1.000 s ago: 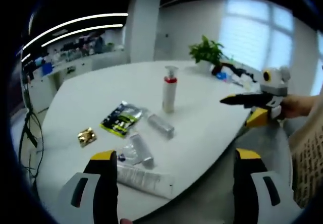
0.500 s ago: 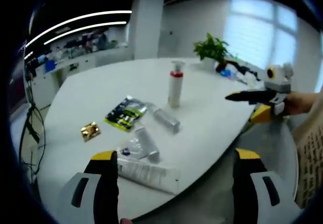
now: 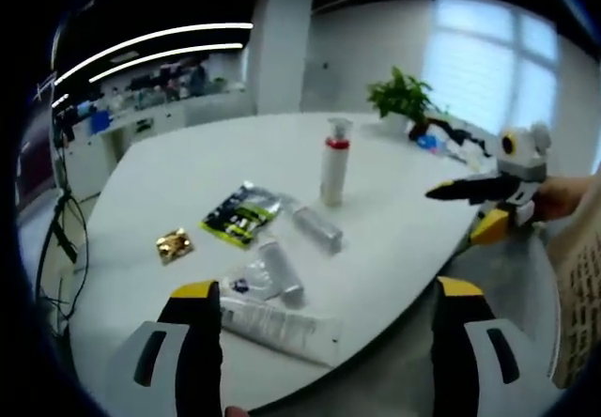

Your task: Arrange the skincare products in the storage area until every visible bottle or jar stands upright without overlapping.

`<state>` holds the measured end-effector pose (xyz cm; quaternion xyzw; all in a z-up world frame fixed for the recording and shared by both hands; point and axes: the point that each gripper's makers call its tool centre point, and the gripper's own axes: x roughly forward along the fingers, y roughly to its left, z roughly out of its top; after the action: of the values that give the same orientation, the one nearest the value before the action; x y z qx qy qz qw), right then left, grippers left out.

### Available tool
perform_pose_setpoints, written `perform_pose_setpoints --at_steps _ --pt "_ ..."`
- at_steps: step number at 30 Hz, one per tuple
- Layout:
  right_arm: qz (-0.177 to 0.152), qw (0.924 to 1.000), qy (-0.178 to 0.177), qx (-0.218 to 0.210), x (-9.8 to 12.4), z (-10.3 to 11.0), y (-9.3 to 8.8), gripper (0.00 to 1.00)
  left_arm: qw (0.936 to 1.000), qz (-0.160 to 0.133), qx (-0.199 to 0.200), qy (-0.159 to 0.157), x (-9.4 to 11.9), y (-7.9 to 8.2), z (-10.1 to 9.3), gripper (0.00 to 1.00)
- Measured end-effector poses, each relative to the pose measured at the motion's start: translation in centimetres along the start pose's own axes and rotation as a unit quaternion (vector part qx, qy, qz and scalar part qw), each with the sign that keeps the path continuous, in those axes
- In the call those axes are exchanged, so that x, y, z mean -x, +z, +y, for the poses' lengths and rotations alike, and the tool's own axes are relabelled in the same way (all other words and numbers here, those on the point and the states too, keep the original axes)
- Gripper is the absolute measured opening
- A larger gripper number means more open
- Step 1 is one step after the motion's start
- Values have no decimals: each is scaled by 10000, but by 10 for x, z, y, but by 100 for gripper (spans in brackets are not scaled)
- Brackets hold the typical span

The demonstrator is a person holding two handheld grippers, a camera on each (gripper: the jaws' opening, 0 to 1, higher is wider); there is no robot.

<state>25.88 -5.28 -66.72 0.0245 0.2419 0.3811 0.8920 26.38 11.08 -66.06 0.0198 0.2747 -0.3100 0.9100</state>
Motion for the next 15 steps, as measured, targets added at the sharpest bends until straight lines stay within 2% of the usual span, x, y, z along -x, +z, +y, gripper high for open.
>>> perform_pose_setpoints --at_steps 15 --pt "134 9999 7 17 -3 2 -4 82 10000 51 75 -15 -12 -2 3 90"
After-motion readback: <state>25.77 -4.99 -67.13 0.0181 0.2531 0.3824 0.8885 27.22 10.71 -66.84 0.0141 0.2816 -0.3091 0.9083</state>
